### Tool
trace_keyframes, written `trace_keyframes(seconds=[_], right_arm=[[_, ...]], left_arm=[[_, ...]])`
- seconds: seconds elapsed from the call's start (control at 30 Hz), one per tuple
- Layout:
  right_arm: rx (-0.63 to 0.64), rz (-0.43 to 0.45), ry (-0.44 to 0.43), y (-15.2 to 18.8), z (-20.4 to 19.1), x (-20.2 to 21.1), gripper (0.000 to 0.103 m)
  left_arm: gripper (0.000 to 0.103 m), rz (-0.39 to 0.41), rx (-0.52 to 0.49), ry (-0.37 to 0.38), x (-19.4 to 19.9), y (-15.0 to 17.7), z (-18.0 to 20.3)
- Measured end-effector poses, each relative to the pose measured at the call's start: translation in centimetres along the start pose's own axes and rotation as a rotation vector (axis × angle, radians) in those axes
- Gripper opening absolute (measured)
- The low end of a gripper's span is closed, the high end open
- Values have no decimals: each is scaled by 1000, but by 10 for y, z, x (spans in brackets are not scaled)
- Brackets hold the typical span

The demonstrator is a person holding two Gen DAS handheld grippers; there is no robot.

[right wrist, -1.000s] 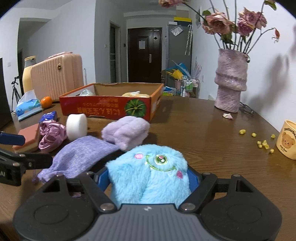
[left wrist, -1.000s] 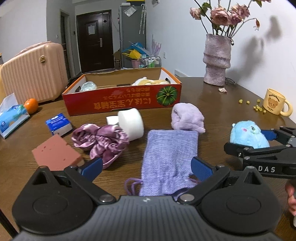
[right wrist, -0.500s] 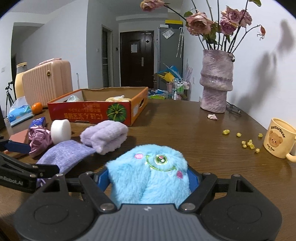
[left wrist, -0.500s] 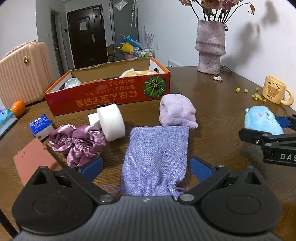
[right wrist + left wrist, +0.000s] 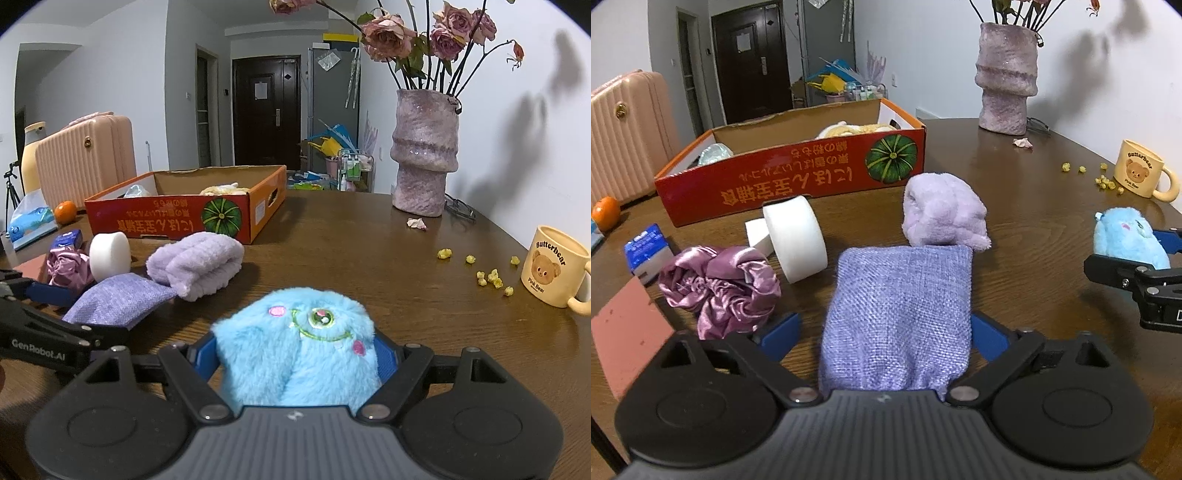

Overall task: Organize soft objects
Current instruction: 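Lower the left tool onto the lilac burlap pouch and close on it, then lift the lilac pouch and blue plush and carry both toward the cardboard box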

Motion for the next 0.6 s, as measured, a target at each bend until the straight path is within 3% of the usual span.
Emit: trace_keyframes(seconds=[0.37,0.6], right_arm=[[8,8,0,0,-5,-2,79],[-11,26,18,-1,-4,1,79]], left_arm=[[50,-11,19,57,-4,1,0],[45,19,18,47,4,-1,-1]])
Point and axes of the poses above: each gripper's, at about its wrist camera, not at the fingertips, and x roughly against the way its jaws point, z to its right, y to its underside, the point moved 9 cm from there along -x, roughly the way its jaws point, and after that the axes turned 1 degree about -z, right-handed, at the moved point
